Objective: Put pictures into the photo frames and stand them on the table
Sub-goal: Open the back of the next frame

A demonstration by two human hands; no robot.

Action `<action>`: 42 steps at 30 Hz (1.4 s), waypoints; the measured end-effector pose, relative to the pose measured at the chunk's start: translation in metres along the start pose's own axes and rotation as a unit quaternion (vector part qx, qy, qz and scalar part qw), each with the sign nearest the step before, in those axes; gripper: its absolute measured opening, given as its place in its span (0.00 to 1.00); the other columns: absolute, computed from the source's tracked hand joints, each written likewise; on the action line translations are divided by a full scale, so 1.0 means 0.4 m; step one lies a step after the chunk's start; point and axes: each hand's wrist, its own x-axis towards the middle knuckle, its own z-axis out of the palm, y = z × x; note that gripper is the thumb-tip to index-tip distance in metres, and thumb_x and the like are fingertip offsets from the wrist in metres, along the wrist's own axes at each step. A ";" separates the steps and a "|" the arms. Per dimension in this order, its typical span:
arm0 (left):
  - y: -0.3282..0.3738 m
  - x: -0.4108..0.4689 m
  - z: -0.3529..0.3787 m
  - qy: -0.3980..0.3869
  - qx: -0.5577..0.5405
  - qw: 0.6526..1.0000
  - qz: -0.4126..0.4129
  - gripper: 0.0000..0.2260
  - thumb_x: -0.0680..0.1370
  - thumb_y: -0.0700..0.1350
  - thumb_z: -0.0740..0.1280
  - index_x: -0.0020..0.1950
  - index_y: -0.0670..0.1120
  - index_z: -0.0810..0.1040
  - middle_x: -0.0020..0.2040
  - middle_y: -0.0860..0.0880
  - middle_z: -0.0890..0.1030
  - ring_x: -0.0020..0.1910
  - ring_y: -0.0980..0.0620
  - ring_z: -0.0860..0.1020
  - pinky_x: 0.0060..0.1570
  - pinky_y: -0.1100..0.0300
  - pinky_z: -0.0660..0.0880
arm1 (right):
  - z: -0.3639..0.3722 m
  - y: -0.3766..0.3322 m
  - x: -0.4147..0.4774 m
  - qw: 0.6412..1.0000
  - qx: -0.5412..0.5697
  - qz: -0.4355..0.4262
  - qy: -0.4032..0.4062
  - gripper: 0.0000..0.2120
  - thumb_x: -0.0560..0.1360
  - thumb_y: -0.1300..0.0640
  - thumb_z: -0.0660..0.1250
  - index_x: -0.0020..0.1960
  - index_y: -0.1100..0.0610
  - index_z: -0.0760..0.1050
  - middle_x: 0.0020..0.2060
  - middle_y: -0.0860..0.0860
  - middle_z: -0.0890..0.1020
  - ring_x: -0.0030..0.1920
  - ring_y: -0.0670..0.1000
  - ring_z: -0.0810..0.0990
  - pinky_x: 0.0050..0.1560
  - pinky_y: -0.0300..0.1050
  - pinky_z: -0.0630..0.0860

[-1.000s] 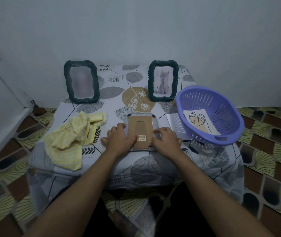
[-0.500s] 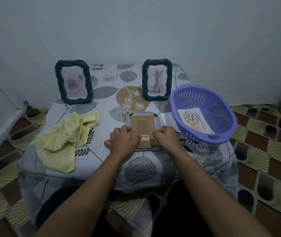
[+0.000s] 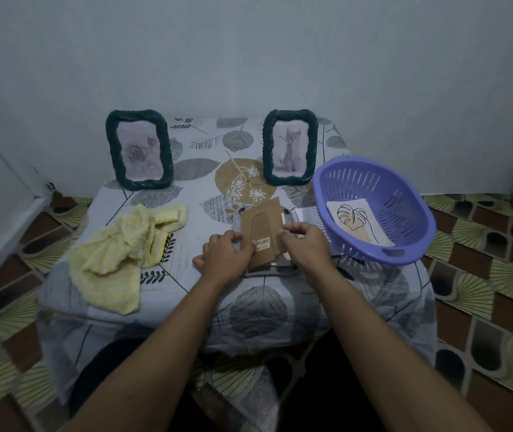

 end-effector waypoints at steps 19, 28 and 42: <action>-0.119 -0.004 -0.124 -0.001 -0.317 0.948 -0.015 0.14 0.74 0.51 0.75 0.56 0.48 0.78 0.52 0.47 0.84 0.47 0.53 0.82 0.44 0.61 0.77 | 0.136 -0.073 -0.060 0.998 0.023 -0.064 -0.008 0.07 0.74 0.57 0.70 0.52 0.52 0.83 0.44 0.47 0.85 0.46 0.47 0.83 0.53 0.47 0.81; -0.236 0.026 -0.237 0.033 -0.072 0.997 -0.008 0.29 0.74 0.50 0.74 0.71 0.39 0.73 0.66 0.40 0.78 0.62 0.44 0.77 0.59 0.56 0.71 | 0.259 -0.105 -0.116 0.979 -0.053 -0.037 -0.194 0.11 0.76 0.54 0.63 0.47 0.61 0.81 0.46 0.58 0.84 0.48 0.59 0.82 0.44 0.49 0.77; -0.275 0.042 -0.177 0.109 0.022 0.993 0.027 0.26 0.69 0.60 0.71 0.46 0.36 0.78 0.41 0.35 0.78 0.44 0.37 0.77 0.43 0.49 0.72 | 0.311 -0.087 -0.121 0.957 -0.179 -0.069 -0.217 0.17 0.78 0.53 0.62 0.61 0.64 0.74 0.59 0.63 0.79 0.60 0.62 0.77 0.48 0.44 0.68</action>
